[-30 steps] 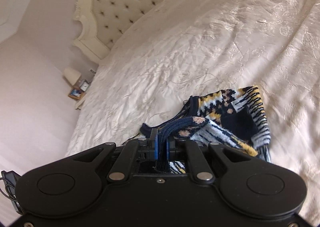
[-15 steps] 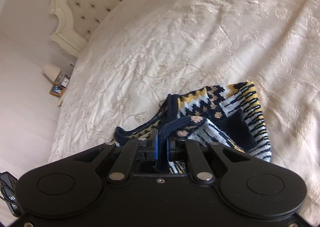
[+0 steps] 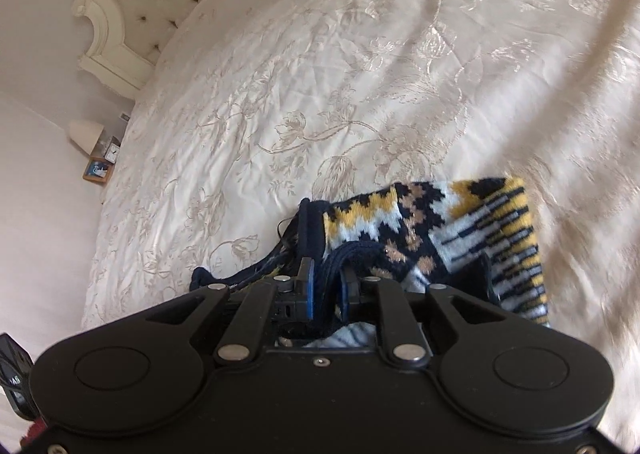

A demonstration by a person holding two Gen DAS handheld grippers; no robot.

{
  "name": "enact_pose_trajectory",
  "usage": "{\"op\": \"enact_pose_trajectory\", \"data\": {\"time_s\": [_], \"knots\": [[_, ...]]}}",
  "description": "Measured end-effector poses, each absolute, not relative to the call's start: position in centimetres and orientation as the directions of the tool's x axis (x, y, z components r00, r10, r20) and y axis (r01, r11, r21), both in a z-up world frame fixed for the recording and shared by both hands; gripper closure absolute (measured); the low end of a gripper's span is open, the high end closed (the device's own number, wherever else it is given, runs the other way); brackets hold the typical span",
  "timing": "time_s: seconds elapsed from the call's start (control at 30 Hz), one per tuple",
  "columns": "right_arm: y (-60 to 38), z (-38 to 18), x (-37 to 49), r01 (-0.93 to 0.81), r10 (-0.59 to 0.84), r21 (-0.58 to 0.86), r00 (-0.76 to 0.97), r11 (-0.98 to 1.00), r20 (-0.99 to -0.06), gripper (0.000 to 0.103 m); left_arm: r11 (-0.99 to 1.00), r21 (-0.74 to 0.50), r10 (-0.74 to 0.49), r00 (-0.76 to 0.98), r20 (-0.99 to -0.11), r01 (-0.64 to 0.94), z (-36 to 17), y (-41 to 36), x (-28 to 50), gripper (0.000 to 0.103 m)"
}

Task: Fold small clothes
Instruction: 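Lift the hem with both grippers and carry it over toward the collar, then lower the hem onto the collar and open both grippers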

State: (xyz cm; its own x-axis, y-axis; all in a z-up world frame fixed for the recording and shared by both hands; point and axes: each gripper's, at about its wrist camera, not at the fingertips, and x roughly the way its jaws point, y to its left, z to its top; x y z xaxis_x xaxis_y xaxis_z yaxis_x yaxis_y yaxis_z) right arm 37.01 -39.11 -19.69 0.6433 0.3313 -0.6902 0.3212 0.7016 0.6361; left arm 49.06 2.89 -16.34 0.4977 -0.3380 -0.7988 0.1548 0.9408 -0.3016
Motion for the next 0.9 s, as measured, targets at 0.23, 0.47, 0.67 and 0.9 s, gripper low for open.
{"op": "enact_pose_trajectory", "data": {"time_s": [0.23, 0.47, 0.67, 0.9], "knots": [[-39.9, -20.6, 39.3, 0.311, 0.323, 0.631, 0.653, 0.711, -0.685, 0.057, 0.943, -0.281, -0.332, 0.501, -0.799, 0.176, -16.6, 2.7, 50.4, 0.069], [-40.7, -19.5, 39.0, 0.294, 0.290, 0.606, 0.673, 0.739, -0.681, 0.057, 0.941, -0.294, -0.338, 0.533, -0.776, 0.167, -15.4, 3.4, 51.2, 0.062], [-40.8, -19.1, 37.3, 0.272, 0.281, 0.565, 0.653, 0.779, -0.703, 0.056, 0.938, -0.278, -0.346, 0.549, -0.761, 0.207, -13.7, 3.6, 51.6, 0.058], [-39.9, -19.4, 34.1, 0.204, 0.299, 0.502, 0.597, 0.841, -0.744, 0.056, 0.934, -0.244, -0.345, 0.475, -0.809, 0.263, -14.9, 4.9, 45.7, 0.054]]}}
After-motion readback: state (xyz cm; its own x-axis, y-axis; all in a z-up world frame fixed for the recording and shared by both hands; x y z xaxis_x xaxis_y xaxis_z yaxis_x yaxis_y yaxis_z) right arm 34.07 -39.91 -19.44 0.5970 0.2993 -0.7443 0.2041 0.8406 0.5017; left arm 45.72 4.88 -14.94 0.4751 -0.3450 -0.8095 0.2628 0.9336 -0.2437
